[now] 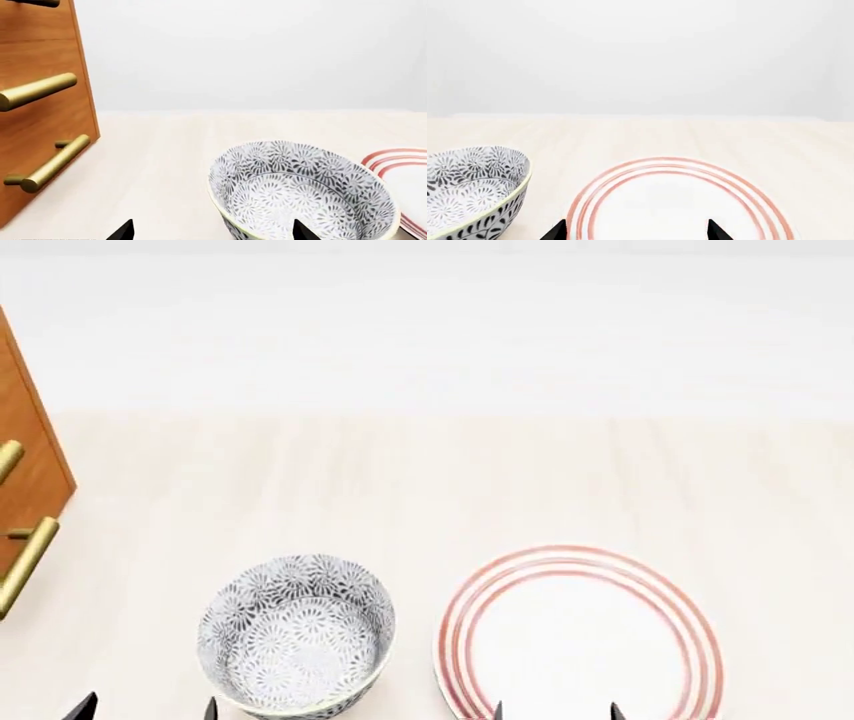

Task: Open the top drawer of the cabinet.

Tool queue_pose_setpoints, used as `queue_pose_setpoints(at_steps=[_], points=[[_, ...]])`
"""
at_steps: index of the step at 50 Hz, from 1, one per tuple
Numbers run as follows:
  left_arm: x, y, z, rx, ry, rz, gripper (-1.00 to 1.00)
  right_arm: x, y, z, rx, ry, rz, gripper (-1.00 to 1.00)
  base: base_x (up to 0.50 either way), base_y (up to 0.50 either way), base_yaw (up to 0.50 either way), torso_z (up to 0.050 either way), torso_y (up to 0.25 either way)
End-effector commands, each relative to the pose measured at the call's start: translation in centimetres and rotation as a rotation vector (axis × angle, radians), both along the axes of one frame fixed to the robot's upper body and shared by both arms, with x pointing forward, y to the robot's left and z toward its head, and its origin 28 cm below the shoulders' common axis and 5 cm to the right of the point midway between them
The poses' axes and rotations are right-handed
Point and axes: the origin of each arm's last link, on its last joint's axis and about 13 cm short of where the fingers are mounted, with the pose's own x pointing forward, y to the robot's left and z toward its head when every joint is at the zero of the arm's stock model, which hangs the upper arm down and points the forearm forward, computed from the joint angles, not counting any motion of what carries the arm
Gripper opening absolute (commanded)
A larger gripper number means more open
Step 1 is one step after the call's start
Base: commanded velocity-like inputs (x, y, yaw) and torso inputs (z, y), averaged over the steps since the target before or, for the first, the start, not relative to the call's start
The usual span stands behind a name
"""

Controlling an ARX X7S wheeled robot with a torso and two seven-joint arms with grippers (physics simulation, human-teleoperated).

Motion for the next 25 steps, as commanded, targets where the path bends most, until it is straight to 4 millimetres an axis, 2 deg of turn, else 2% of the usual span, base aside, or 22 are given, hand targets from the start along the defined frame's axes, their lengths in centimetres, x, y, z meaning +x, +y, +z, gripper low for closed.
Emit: queue_pose_setpoints(at_steps=[1,25], points=[[0.10,0.09,-0.02,-0.005,-0.008,-0.002,1.00,-0.01,0.18,0.06,0.001,-0.020,0.019,1.00,0.00,0.50,0.00,0.000,0.000],[-0.04,0.06,-0.11,-0.005,-0.004,-0.007,1.00,-0.14,0.20,-0.17,0.002,-0.010,0.022,1.00,0.00,0.50,0.00,0.000,0.000]])
